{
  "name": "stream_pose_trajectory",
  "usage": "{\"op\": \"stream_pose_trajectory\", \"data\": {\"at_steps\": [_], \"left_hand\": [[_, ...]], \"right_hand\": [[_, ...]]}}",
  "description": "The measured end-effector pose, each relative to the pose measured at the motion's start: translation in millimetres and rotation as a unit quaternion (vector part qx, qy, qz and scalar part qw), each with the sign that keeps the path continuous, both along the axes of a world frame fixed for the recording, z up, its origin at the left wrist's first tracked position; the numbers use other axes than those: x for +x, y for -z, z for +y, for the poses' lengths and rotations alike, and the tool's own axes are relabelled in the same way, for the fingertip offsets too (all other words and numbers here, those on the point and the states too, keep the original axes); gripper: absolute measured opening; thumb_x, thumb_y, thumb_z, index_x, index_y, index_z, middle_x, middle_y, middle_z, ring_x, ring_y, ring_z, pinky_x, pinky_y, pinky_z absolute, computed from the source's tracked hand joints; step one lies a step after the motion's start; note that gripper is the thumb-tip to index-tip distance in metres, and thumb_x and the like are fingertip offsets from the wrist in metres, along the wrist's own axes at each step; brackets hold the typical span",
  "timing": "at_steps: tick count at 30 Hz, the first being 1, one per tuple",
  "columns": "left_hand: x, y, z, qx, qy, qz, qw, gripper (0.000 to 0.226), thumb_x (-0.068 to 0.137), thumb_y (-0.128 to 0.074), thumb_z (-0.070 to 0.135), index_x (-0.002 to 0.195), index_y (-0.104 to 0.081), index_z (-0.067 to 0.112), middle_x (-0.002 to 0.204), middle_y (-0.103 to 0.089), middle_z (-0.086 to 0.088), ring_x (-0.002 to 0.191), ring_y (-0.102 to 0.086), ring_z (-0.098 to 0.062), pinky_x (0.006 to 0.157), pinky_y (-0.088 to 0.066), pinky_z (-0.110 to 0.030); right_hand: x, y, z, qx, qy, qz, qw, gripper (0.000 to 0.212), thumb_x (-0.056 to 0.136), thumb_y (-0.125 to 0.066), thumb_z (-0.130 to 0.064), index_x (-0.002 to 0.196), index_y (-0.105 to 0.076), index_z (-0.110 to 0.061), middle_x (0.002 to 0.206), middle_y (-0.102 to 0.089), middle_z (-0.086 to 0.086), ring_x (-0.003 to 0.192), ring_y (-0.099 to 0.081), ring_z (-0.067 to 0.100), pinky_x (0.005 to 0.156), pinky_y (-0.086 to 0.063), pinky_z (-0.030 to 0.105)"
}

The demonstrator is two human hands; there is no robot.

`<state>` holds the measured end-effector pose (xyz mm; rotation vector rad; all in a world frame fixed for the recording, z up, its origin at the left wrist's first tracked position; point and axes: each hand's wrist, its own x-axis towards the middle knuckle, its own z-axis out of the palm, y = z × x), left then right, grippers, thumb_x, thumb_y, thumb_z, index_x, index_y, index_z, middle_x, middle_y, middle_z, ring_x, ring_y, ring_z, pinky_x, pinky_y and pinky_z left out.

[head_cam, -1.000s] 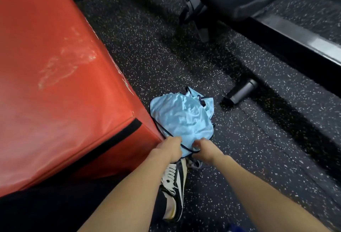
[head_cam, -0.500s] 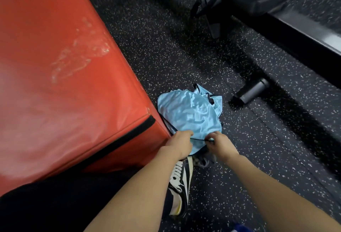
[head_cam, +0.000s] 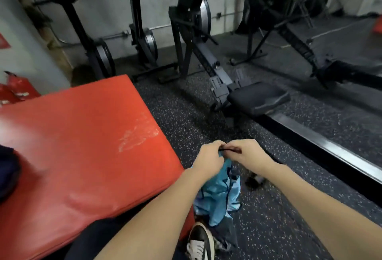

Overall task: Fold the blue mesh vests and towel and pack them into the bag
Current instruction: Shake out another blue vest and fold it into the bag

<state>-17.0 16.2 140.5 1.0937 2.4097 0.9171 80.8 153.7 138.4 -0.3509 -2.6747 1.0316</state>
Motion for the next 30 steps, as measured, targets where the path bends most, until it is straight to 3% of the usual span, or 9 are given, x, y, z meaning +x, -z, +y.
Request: {"op": "stream_pose_trajectory", "data": {"at_steps": [5, 7, 9, 11, 14, 17, 23, 27, 30], "left_hand": [[-16.1, -110.1, -7.6, 0.063, -0.023, 0.073, 0.995, 0.014, 0.089, -0.064, 0.009, 0.097, -0.075, 0.013, 0.086, -0.072, -0.002, 0.079, -0.065, -0.011, 0.072, -0.049, -0.021], [-19.5, -156.9, -14.2, 0.086, -0.018, 0.103, 0.991, 0.009, 0.089, -0.066, 0.009, 0.092, -0.074, 0.011, 0.077, -0.069, 0.000, 0.069, -0.064, -0.006, 0.067, -0.046, -0.016], [-22.7, -202.4, -24.3, 0.123, -0.017, 0.129, 0.984, 0.009, 0.089, -0.065, 0.007, 0.087, -0.073, 0.012, 0.080, -0.069, -0.002, 0.074, -0.068, -0.012, 0.073, -0.055, -0.025], [-28.0, -245.9, -39.7, 0.156, -0.022, 0.178, 0.971, 0.014, 0.090, -0.063, 0.006, 0.086, -0.073, 0.015, 0.083, -0.069, 0.000, 0.079, -0.069, -0.016, 0.079, -0.057, -0.029], [-41.7, -309.0, -69.8, 0.207, -0.044, 0.249, 0.945, 0.015, 0.091, -0.060, 0.006, 0.090, -0.073, 0.014, 0.082, -0.069, 0.002, 0.075, -0.066, -0.016, 0.074, -0.054, -0.024], [-53.2, -367.7, -105.0, 0.226, -0.074, 0.321, 0.917, 0.014, 0.093, -0.060, 0.008, 0.094, -0.074, 0.011, 0.087, -0.069, 0.000, 0.079, -0.063, -0.015, 0.073, -0.049, -0.019], [-72.0, -476.3, -184.3, 0.222, -0.145, 0.437, 0.860, 0.012, 0.093, -0.062, 0.017, 0.096, -0.074, 0.015, 0.097, -0.072, -0.002, 0.092, -0.064, -0.018, 0.077, -0.040, -0.016], [-73.8, -529.2, -239.1, 0.186, -0.157, 0.514, 0.823, 0.015, 0.094, -0.063, 0.021, 0.100, -0.075, 0.016, 0.100, -0.073, 0.003, 0.096, -0.063, -0.015, 0.087, -0.039, -0.022], [-80.0, -558.8, -283.5, 0.192, -0.183, 0.544, 0.796, 0.013, 0.092, -0.064, 0.018, 0.098, -0.075, 0.018, 0.098, -0.072, 0.004, 0.095, -0.062, -0.013, 0.088, -0.041, -0.021]], "right_hand": [[-4.1, -84.5, -8.3, -0.002, 0.062, 0.058, 0.996, 0.008, 0.086, -0.076, -0.018, 0.088, -0.070, -0.021, 0.076, -0.068, -0.002, 0.045, -0.058, 0.005, 0.055, -0.046, 0.018], [-6.1, -112.7, -14.0, -0.014, 0.084, 0.071, 0.994, 0.009, 0.086, -0.076, -0.023, 0.087, -0.067, -0.021, 0.074, -0.068, 0.000, 0.041, -0.057, 0.010, 0.051, -0.044, 0.017], [-8.4, -140.6, -20.9, -0.014, 0.102, 0.079, 0.992, 0.009, 0.088, -0.074, -0.022, 0.086, -0.065, -0.022, 0.067, -0.068, 0.000, 0.044, -0.061, 0.010, 0.055, -0.045, 0.015], [-11.1, -168.2, -28.0, -0.031, 0.114, 0.100, 0.988, 0.010, 0.090, -0.070, -0.015, 0.083, -0.063, -0.019, 0.063, -0.067, -0.001, 0.048, -0.066, 0.013, 0.060, -0.053, 0.024], [-18.2, -213.7, -41.6, -0.069, 0.107, 0.147, 0.981, 0.011, 0.092, -0.063, -0.007, 0.083, -0.064, -0.012, 0.066, -0.066, 0.004, 0.052, -0.068, 0.019, 0.059, -0.057, 0.040], [-32.1, -267.3, -69.8, -0.091, 0.052, 0.194, 0.975, 0.003, 0.095, -0.063, -0.014, 0.092, -0.064, -0.013, 0.080, -0.070, 0.006, 0.058, -0.070, 0.018, 0.061, -0.058, 0.038], [-92.1, -355.1, -166.8, -0.159, -0.108, 0.164, 0.968, 0.049, 0.085, -0.077, -0.036, 0.125, -0.054, -0.020, 0.113, -0.067, 0.002, 0.073, -0.074, 0.030, 0.061, -0.059, 0.035], [-135.5, -409.6, -225.1, -0.201, -0.133, 0.231, 0.943, 0.025, 0.094, -0.068, -0.024, 0.113, -0.065, -0.008, 0.108, -0.071, 0.012, 0.077, -0.075, 0.026, 0.074, -0.063, 0.044], [-165.6, -455.5, -255.5, -0.220, -0.140, 0.259, 0.930, 0.026, 0.096, -0.066, -0.021, 0.105, -0.067, 0.004, 0.108, -0.071, 0.020, 0.079, -0.076, 0.025, 0.078, -0.062, 0.043]]}}
